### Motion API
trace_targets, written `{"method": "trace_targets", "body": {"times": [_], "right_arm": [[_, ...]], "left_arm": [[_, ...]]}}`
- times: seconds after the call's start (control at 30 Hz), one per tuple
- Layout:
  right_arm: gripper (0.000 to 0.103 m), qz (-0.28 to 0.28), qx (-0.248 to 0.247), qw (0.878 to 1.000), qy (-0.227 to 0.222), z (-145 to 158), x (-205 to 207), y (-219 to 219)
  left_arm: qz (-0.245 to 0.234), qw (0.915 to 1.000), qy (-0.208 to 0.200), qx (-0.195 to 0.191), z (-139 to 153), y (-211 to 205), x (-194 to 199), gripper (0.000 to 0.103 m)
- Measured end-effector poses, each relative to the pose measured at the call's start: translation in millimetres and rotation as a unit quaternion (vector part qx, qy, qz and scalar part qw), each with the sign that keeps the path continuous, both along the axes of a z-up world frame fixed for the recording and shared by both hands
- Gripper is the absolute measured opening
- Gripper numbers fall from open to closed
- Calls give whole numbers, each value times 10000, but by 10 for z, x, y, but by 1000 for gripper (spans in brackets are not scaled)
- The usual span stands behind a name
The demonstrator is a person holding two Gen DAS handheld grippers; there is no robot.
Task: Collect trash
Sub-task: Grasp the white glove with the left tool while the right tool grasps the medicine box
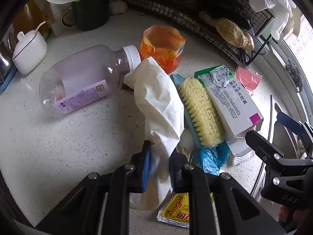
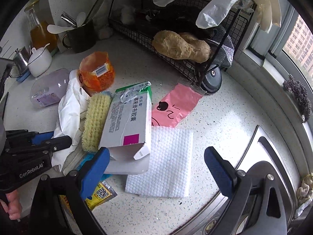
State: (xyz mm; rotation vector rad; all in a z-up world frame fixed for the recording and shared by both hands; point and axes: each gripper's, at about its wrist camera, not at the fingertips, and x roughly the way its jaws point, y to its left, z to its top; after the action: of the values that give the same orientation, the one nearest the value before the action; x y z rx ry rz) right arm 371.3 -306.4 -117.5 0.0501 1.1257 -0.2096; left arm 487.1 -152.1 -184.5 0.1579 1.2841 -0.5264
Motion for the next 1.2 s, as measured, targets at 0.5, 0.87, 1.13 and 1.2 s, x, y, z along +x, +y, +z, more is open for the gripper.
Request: {"method": "trace_targets", "body": {"times": [0.5, 0.87, 1.13, 1.2], "right_arm": [[97, 235, 199, 9994, 131, -16, 371, 133], [54, 597, 141, 9970, 465, -276, 518, 261], [50, 601, 63, 9982, 33, -15, 270, 402], [50, 602, 17, 9982, -71, 77, 197, 450]], "left_arm": [[166, 9978, -580, 262, 236, 129, 126, 6], [229, 9975, -567, 342, 136, 175, 79, 6], [173, 9965, -777, 262, 414, 249, -135, 6], [173, 9957, -879, 227, 519, 292, -212, 6]]}}
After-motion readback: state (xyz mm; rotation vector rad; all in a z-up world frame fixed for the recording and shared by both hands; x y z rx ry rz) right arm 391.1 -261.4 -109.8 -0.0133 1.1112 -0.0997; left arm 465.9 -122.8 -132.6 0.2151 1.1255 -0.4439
